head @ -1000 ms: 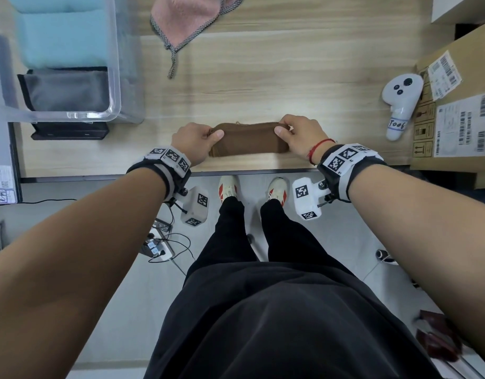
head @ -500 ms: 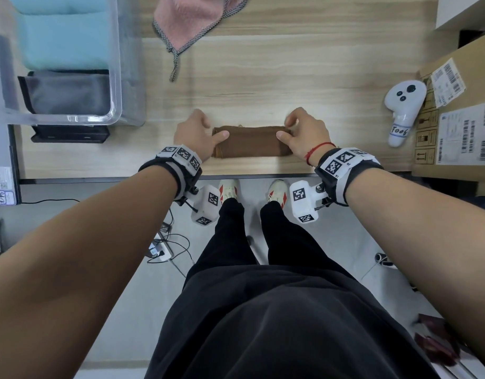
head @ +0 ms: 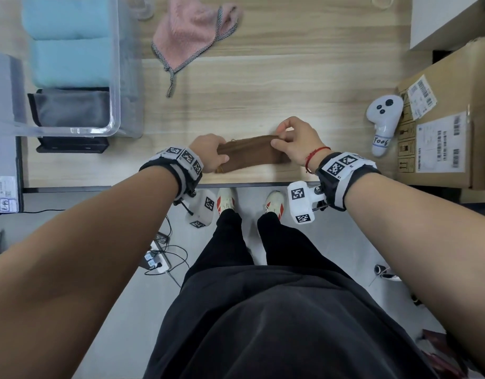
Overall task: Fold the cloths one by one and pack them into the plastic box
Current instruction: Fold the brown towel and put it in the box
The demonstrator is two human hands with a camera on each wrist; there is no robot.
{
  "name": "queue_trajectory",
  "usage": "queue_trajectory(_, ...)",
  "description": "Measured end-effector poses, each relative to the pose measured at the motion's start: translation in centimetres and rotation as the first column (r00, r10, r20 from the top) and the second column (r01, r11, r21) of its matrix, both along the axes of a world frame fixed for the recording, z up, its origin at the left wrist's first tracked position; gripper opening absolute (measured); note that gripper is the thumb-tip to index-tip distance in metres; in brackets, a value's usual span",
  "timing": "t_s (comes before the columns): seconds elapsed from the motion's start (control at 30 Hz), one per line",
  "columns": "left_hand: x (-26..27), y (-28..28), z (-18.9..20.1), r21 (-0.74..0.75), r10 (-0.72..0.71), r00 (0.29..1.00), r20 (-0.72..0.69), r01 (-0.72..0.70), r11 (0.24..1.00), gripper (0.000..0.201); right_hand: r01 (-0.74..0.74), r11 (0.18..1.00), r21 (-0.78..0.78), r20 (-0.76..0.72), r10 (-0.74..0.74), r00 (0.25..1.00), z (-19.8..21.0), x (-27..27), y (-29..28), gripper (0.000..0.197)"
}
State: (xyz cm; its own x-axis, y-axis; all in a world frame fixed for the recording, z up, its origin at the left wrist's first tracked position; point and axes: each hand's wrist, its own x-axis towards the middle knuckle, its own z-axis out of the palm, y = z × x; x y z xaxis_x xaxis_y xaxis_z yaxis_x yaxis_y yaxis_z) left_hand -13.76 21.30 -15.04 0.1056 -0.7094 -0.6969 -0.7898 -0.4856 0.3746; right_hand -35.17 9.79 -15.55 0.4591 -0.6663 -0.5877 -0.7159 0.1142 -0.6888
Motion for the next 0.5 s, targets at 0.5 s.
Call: queue_trajectory(0.5, 9.7, -0.4, 15.1, -0.191, 0.519, 0.732, -0.441, -0.642, 0.743, 0.023, -0.103, 0.971, -0.215, 0.23, 0.153, 0.961, 14.0, 13.2, -5.1, 0.013)
